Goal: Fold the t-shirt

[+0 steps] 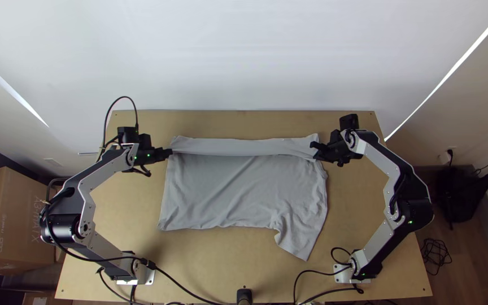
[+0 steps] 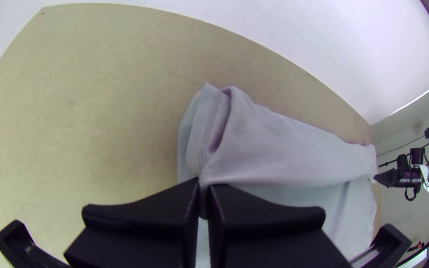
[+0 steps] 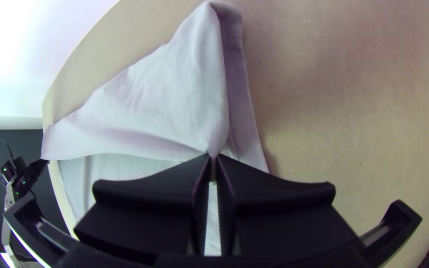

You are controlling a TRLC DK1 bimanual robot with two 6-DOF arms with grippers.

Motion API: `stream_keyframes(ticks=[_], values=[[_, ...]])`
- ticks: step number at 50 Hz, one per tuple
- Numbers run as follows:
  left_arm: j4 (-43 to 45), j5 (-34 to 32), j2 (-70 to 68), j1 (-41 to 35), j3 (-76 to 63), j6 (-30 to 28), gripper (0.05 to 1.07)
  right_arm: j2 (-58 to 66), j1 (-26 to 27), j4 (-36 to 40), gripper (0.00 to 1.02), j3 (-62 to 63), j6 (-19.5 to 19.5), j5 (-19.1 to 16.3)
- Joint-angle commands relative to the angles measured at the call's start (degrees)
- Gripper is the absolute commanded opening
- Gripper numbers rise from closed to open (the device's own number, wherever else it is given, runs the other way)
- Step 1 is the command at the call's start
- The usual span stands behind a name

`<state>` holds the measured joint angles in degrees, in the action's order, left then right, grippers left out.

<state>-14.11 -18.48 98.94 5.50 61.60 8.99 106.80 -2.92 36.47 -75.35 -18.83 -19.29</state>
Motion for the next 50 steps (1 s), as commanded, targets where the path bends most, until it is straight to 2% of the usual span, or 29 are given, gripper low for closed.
stream_keyframes(ticks=[1,10,12,14,16,17,22,23,28,32,36,37,40,48,50], values=[[0.8,-0.3,-1.8,1.9,-2.2,-0.1,0.08,-1.5,0.1,-1.3,0.02,3.0,0.4,0.7],[1.5,-0.4,-4.1,1.7,-6.2,-1.8,0.08,-1.6,0.2,-3.5,0.03,5.0,0.3,2.2],[1.5,-0.4,-4.9,1.6,-6.9,-2.1,0.08,-2.1,0.3,-3.6,0.19,5.1,0.3,2.6],[1.9,-0.4,-6.2,1.4,-7.9,-2.7,0.12,-3.2,0.3,-3.6,0.45,5.3,0.2,2.9],[2.6,-0.4,-7.9,1.4,-8.7,-2.6,0.29,-4.9,0.3,-3.6,0.72,5.7,0.2,3.1],[2.6,-0.5,-8.8,1.4,-9.0,-2.6,0.41,-6.2,0.3,-3.5,0.81,5.7,0.2,3.2],[1.5,-0.3,-12.0,0.9,-9.4,-2.8,0.95,-12.3,0.7,-2.9,0.83,6.5,0.3,3.1],[0.7,-0.4,-12.5,1.0,-9.3,-3.2,1.01,-13.8,1.0,-2.9,0.85,6.8,0.3,3.1],[-0.8,-0.4,-14.5,2.2,-9.3,-4.2,1.02,-19.4,2.8,-1.8,0.87,7.6,-0.7,2.6],[-2.2,-0.5,-16.3,3.7,-9.1,-4.4,1.02,-22.6,5.7,0.7,0.87,7.7,-1.3,0.4],[-4.0,-2.5,-19.4,5.3,-9.1,-4.6,1.02,-25.2,7.7,6.2,0.99,7.3,-1.0,-0.3],[-4.3,-2.9,-20.2,5.6,-9.1,-4.7,1.02,-25.9,8.2,7.8,0.99,7.2,-0.8,-0.7],[-6.5,-3.4,-22.2,6.1,-8.6,-4.9,1.02,-27.2,9.7,13.1,0.99,7.0,1.3,-1.3],[-12.1,-4.8,-27.4,7.2,-7.1,-5.7,1.02,-28.6,13.4,23.6,0.98,9.0,9.9,-4.4],[-13.4,-5.1,-28.6,7.2,-6.7,-5.8,1.02,-28.1,14.3,27.1,0.92,10.0,10.9,-5.3]])
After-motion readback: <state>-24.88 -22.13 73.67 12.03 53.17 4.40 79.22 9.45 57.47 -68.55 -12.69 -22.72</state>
